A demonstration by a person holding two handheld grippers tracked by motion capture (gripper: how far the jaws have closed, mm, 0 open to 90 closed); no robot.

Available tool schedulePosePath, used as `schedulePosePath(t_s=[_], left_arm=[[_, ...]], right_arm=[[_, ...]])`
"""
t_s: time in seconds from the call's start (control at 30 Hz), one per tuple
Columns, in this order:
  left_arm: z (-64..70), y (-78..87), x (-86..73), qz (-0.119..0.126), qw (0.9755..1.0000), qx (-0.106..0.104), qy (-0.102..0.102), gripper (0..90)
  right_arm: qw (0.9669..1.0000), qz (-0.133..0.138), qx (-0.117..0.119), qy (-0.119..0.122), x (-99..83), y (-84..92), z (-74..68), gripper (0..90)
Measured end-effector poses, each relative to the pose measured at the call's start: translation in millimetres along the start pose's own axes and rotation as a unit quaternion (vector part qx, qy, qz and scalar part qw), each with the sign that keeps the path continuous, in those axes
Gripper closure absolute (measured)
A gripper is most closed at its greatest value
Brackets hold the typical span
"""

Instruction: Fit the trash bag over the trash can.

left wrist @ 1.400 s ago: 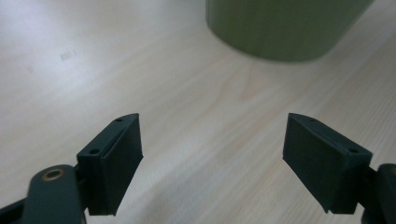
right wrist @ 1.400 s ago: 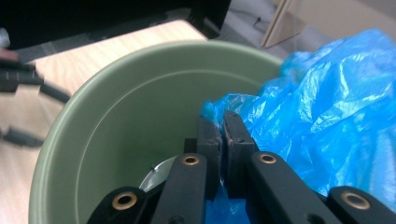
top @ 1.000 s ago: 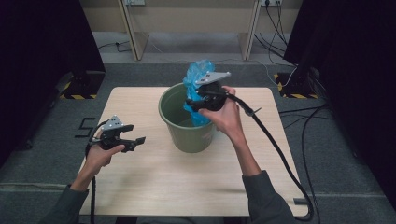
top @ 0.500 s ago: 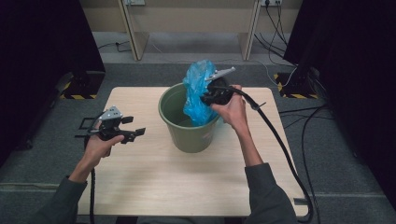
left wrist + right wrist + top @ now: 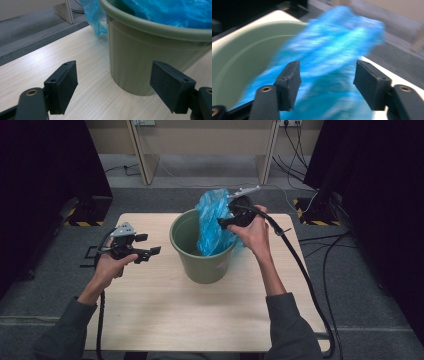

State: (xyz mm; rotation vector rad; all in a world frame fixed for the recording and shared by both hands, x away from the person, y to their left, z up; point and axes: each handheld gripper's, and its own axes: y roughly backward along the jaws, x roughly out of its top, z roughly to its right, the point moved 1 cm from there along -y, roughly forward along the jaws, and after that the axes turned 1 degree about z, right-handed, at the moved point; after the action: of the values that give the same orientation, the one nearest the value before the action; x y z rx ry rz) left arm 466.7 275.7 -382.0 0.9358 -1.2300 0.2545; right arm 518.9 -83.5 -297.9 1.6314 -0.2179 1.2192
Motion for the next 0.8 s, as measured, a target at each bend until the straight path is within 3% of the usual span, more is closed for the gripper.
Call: schedulePosePath(t_s=[0.17,0.3,0.47,0.63,0.7,0.8], left_arm=[[0.6,-1.7,5.0,0.003,1.0,-0.002,0.0,21.7],[0.3,-2.9,5.4,0.002,1.0,-0.002,0.0,21.7],[-0.5,-2.1,4.3,-0.001,1.0,-0.002,-0.001,21.8],[-3.2,-1.3,3.0,-0.002,1.0,0.0,0.003,21.8],[-3.8,-1.0,3.6,0.0,1.0,0.0,0.005,21.9],[-4.1,-1.7,5.3,0.001,1.0,0.0,0.007,22.0]], right_arm=[[0.9987,-0.037,-0.018,-0.03,-3.4,-23.3,17.5,32.5],[0.9979,-0.046,-0.01,-0.045,-4.7,-42.5,22.0,35.4],[0.9985,-0.052,-0.004,-0.014,-9.4,-54.9,23.3,66.3],[0.9993,-0.027,-0.023,0.014,-7.0,-47.9,24.3,80.9],[0.9997,-0.011,-0.018,0.013,-3.9,-41.9,26.2,88.4],[0.9999,0.002,-0.007,0.011,0.3,-34.3,26.6,90.0]])
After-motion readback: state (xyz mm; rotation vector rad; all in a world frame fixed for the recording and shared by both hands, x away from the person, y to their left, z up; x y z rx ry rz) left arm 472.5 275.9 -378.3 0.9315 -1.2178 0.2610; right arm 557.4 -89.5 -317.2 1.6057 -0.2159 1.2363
